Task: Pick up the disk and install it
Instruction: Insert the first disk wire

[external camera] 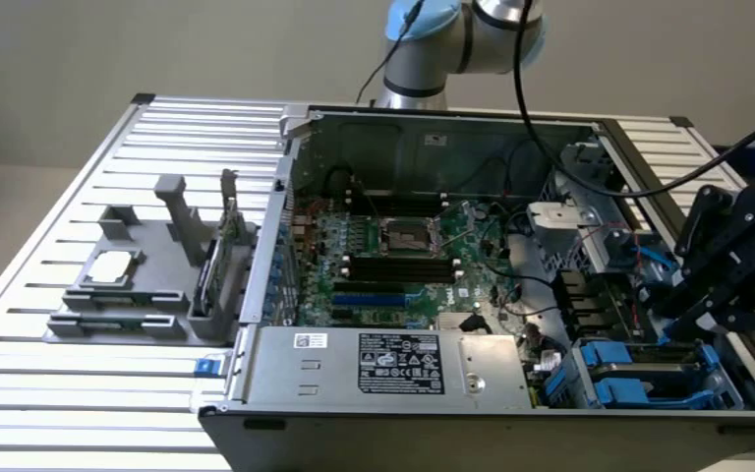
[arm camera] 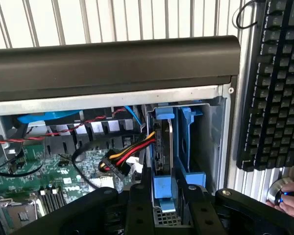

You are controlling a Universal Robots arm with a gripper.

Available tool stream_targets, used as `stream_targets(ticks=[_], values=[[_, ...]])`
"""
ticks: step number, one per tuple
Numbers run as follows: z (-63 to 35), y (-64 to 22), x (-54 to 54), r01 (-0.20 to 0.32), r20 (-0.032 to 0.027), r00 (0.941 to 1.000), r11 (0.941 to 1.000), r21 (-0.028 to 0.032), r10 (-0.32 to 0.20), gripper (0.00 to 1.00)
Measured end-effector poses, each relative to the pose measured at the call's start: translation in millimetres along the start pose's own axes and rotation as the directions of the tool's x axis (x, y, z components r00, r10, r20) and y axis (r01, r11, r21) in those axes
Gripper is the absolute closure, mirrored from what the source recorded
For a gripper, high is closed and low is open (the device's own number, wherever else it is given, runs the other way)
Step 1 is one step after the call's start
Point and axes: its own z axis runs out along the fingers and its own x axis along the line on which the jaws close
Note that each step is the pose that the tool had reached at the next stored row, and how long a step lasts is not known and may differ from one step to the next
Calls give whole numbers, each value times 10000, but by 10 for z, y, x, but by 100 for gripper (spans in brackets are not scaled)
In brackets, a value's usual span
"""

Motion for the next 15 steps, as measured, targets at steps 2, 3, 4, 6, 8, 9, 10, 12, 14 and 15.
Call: stream_targets(ticks=[2,3,4,6,8,9,10,12,14,15], values=[[10,-51,-4,2,-14,10000,10000,-20,-2,69],[15,-74,-6,2,-18,10000,10000,-39,-2,69],[21,-99,-8,1,-26,10000,10000,-63,-1,69],[36,-158,-12,-2,-41,10000,9999,-114,1,72],[48,-216,-16,3,-66,10000,9999,-134,-4,78],[51,-242,-19,6,-81,10000,9999,-140,-7,84],[51,-262,-21,10,-103,9999,9999,-152,-12,84],[54,-294,-24,13,-146,9999,9997,-236,-17,89],[54,-316,-26,16,-196,9998,9994,-358,-23,89],[55,-324,-26,17,-231,9997,9990,-439,-27,89]])
